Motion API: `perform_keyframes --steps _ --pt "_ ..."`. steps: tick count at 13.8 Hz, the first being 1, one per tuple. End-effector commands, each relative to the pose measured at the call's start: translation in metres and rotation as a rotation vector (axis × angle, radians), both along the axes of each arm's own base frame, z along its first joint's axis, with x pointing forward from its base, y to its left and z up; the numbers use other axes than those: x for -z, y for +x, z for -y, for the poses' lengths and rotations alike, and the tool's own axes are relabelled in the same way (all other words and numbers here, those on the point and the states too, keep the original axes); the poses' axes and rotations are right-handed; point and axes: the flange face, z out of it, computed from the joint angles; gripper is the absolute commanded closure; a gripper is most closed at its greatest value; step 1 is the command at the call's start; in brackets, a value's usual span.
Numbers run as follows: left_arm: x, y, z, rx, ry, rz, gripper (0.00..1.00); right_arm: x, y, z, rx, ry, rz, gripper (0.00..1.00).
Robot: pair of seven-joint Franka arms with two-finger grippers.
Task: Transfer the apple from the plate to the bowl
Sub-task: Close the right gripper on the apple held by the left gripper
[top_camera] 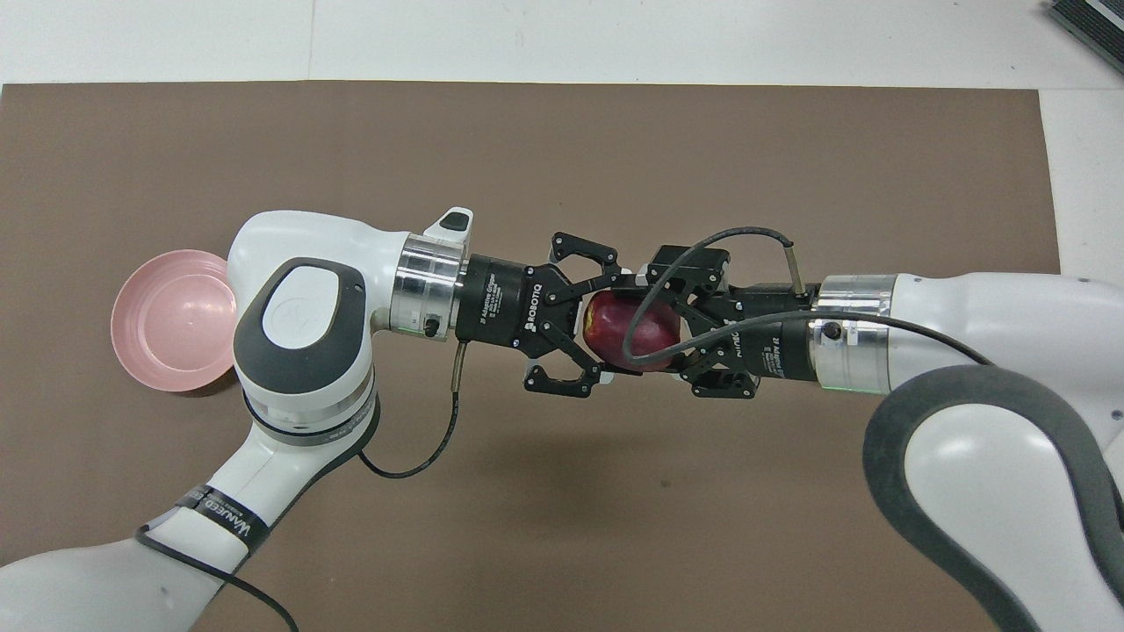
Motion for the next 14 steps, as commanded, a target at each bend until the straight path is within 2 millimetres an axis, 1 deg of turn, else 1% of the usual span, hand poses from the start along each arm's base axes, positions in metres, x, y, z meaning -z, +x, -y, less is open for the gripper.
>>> perform_keyframes --steps 1,4,6,11,13,14 --pt "-0.0062 -0.0009 0.0091 -0.006 -0.017 -0.015 1.0 0.0012 -0.0047 0.004 0.017 0.013 -0.011 0.0" --pt "-0.0062 -0.0003 0.0083 -0.007 -0.017 -0.014 1.0 0.0014 -0.0053 0.0051 0.022 0.02 -0.043 0.0" --pt "-0.0056 0.0018 0.0071 -0.024 -0.01 -0.01 1.0 0.0015 -0.0048 0.0049 0.069 0.031 -0.107 0.0" --pt "-0.0044 0.0045 0.0062 -0.05 0.004 -0.002 1.0 -0.0075 -0.0041 0.0047 0.063 0.041 -0.113 0.0" --pt "-0.0044 0.0045 0.0062 -0.05 0.004 -0.002 1.0 -0.0064 -0.0056 0.0045 0.057 0.029 -0.111 0.0" --pt "-0.0043 0.0045 0.0062 -0.05 0.005 -0.001 1.0 -0.0068 -0.006 0.0049 0.054 0.019 -0.106 0.2"
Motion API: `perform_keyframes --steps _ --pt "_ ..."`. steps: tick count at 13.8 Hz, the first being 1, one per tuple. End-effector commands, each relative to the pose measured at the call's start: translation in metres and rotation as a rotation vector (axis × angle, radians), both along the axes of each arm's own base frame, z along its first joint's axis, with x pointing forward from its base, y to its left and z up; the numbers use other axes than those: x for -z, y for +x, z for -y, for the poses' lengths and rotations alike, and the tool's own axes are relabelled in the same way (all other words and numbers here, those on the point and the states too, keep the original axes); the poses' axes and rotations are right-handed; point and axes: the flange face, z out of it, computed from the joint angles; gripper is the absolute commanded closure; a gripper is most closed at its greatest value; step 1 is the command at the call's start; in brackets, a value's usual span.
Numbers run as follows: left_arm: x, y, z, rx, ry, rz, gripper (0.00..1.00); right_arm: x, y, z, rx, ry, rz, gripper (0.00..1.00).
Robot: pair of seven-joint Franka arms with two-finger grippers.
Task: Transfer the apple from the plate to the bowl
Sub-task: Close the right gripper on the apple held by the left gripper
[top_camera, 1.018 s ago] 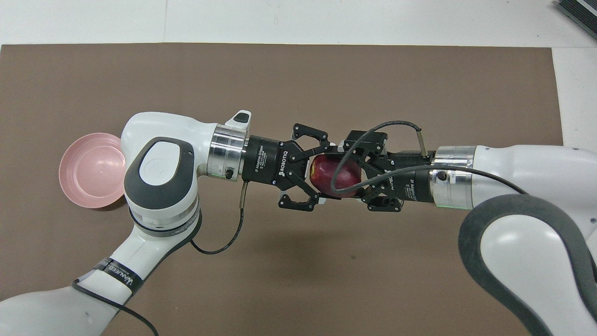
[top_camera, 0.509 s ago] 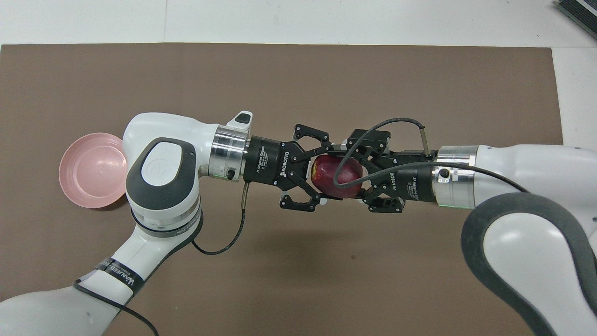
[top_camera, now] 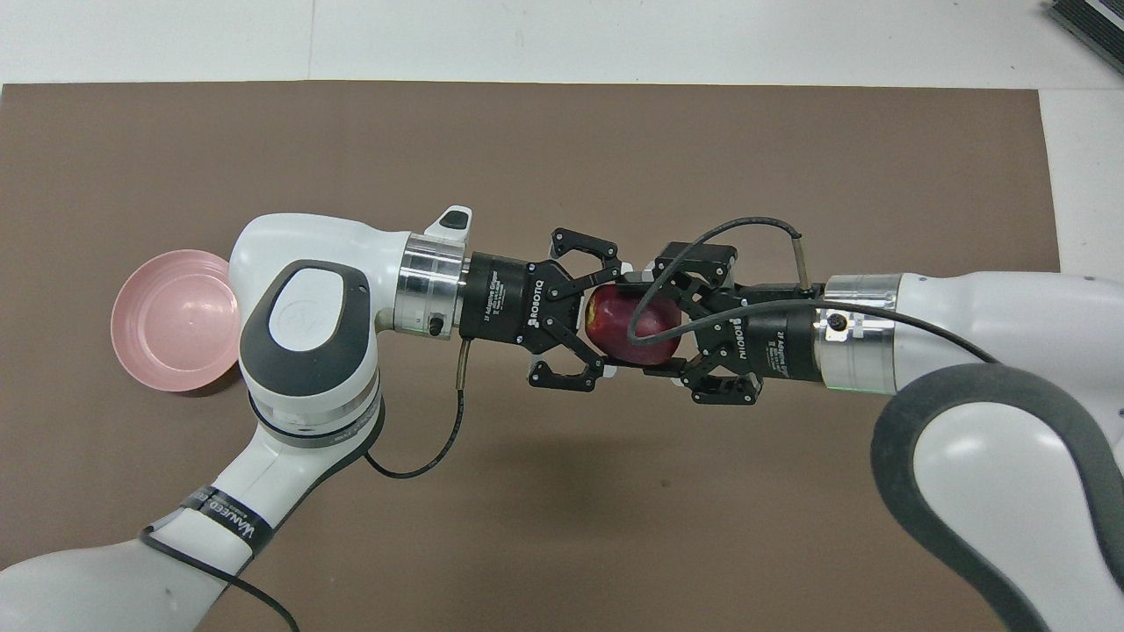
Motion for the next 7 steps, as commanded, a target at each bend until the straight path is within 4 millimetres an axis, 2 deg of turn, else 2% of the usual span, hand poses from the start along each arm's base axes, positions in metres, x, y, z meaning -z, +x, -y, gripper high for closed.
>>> perform_keyframes --steps 1,2,3,7 --pt "-0.0057 0.0022 0.005 -0.018 -0.009 -0.009 1.0 -0.005 -0.0054 0.0032 -0.014 -0.006 -0.008 0.5" --pt "-0.0058 0.0021 0.0051 -0.016 -0.01 -0.009 1.0 -0.0039 -0.0055 0.0027 -0.018 -0.007 -0.011 0.79" --pt "-0.0059 0.0015 0.0058 -0.015 -0.01 -0.009 1.0 -0.0029 -0.0052 0.0031 -0.017 -0.007 -0.018 1.0" --pt "-0.0058 0.0009 0.0065 -0.012 -0.008 -0.008 1.0 -0.0023 -0.0053 0.0028 -0.009 -0.012 -0.038 1.0"
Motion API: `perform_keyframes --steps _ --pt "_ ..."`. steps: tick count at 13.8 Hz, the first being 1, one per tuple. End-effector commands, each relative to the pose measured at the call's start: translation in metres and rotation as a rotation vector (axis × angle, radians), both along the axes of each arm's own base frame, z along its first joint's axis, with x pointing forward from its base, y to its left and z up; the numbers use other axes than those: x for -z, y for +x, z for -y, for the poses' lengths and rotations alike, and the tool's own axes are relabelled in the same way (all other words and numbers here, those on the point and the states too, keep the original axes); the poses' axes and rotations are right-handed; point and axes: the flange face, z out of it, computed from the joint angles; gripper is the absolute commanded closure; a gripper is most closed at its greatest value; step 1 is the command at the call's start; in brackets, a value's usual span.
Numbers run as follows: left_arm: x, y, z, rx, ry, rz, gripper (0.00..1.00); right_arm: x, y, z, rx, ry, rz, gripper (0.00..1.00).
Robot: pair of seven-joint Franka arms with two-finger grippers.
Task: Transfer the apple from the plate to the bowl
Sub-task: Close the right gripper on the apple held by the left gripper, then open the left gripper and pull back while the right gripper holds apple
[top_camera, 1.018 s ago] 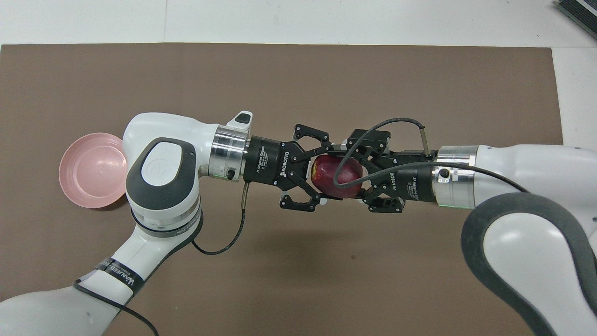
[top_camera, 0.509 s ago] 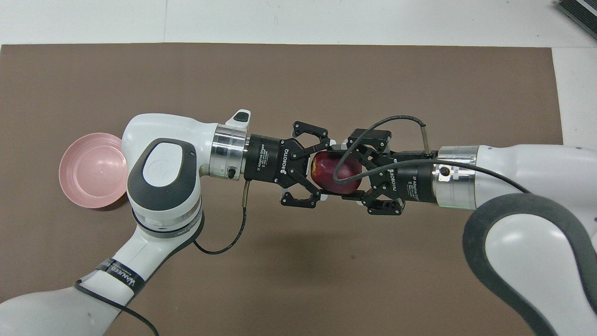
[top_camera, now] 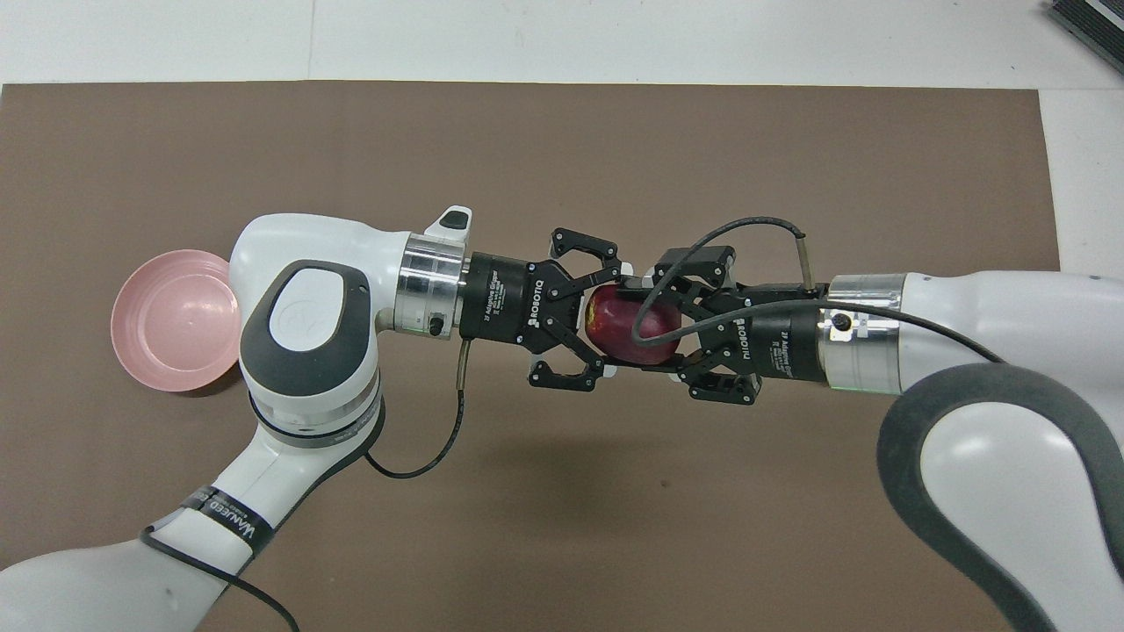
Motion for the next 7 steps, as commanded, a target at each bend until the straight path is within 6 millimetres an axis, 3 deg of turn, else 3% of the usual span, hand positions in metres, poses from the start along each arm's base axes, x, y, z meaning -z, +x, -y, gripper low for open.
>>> perform_keyframes --steps 1,2,4,7 --pt "-0.007 0.001 0.006 -0.012 -0.008 -0.001 0.91 -0.002 -0.005 0.001 -0.007 -0.012 -0.032 1.0" --pt "-0.007 0.001 0.007 -0.01 -0.007 0.005 0.01 -0.002 -0.005 0.001 -0.004 -0.013 -0.034 1.0" --pt "-0.019 0.001 0.008 -0.037 0.019 0.047 0.0 -0.002 -0.005 0.001 -0.004 -0.014 -0.033 1.0" --pt "-0.021 0.002 0.007 -0.019 0.079 0.103 0.0 0.0 -0.007 0.004 -0.028 -0.04 -0.038 1.0"
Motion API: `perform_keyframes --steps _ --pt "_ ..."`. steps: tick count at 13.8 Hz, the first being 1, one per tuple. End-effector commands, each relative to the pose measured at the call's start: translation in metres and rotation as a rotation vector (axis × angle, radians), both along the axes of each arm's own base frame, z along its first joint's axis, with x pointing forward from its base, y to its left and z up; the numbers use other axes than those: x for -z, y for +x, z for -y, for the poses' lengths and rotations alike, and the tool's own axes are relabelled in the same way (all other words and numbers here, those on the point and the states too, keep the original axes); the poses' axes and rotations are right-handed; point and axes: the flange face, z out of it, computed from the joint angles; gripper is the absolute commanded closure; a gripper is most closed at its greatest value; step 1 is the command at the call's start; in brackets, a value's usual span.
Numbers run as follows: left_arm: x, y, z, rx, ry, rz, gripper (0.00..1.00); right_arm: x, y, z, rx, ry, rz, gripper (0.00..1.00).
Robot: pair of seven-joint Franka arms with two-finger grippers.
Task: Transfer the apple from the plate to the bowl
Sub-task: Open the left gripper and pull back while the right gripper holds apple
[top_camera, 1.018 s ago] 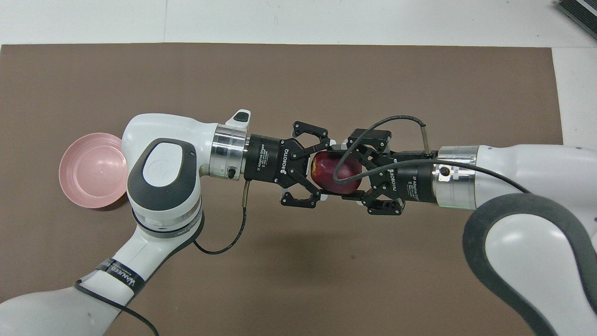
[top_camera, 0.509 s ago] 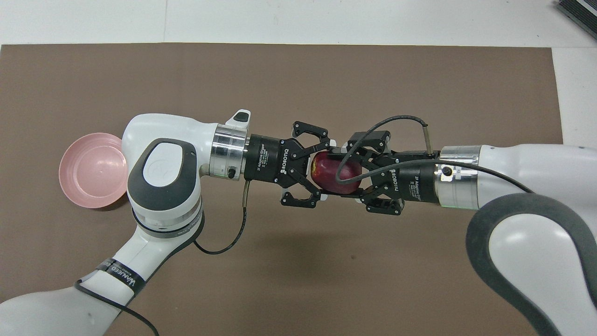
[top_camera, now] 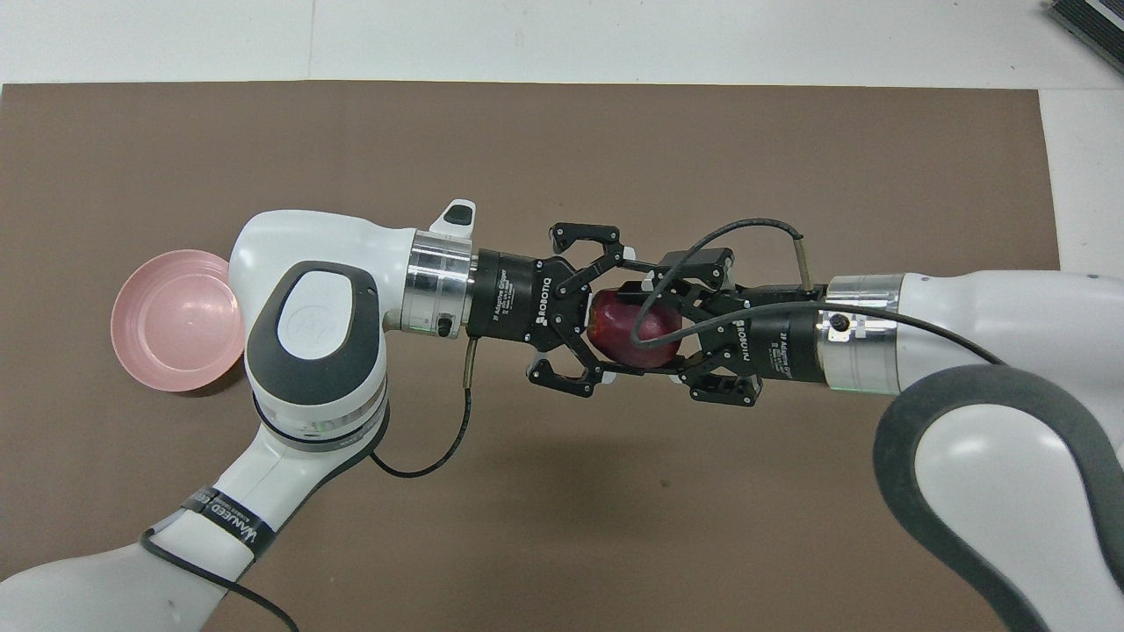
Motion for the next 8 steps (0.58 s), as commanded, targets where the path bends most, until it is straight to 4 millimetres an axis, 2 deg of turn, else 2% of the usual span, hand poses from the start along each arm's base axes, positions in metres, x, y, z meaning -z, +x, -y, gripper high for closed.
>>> perform_keyframes --steps 1,4,8 --pt "-0.008 0.005 -0.005 -0.012 0.043 0.039 0.0 -0.001 -0.005 0.009 -0.023 -0.022 -0.033 1.0" --pt "-0.002 0.012 -0.02 0.015 0.127 0.091 0.0 0.003 -0.008 0.016 -0.08 -0.077 -0.038 1.0" --pt "0.013 0.027 -0.054 0.062 0.306 0.198 0.0 0.014 -0.014 0.037 -0.181 -0.174 -0.051 1.0"
